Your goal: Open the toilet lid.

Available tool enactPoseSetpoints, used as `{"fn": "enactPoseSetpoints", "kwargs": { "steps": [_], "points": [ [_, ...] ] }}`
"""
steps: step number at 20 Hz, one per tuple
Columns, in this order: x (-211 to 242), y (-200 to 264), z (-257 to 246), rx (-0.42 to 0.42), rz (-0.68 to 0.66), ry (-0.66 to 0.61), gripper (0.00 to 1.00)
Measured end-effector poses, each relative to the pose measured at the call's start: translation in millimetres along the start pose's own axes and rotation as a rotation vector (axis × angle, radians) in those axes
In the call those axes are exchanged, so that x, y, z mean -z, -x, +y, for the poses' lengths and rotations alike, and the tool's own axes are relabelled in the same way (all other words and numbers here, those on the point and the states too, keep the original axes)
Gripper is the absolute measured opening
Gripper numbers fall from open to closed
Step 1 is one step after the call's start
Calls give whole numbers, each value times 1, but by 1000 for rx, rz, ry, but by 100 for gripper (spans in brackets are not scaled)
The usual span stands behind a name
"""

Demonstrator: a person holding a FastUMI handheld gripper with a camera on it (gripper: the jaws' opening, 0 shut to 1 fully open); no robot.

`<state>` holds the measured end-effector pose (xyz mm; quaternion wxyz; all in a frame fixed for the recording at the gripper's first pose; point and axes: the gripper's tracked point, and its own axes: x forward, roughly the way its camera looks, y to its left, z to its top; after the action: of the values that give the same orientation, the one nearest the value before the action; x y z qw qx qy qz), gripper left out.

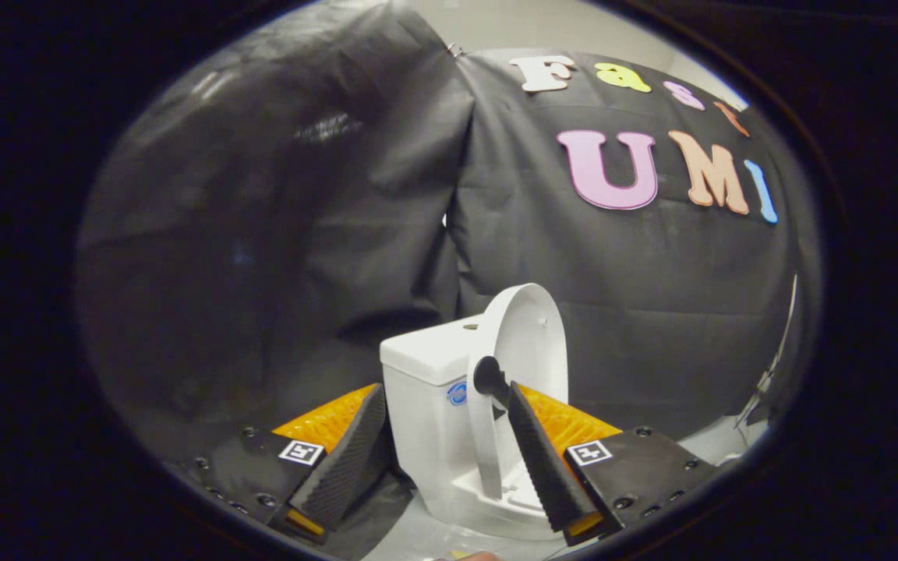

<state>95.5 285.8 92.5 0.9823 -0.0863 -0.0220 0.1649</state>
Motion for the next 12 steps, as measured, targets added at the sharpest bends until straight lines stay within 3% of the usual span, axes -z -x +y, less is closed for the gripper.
{"fn": "enactPoseSetpoints", "kwargs": {
  "steps": [8, 12],
  "points": [
    [-9, 39, -97, 64, -70, -17, 96],
    [10, 52, -153, 137, -35, 14, 96]
  ]
}}
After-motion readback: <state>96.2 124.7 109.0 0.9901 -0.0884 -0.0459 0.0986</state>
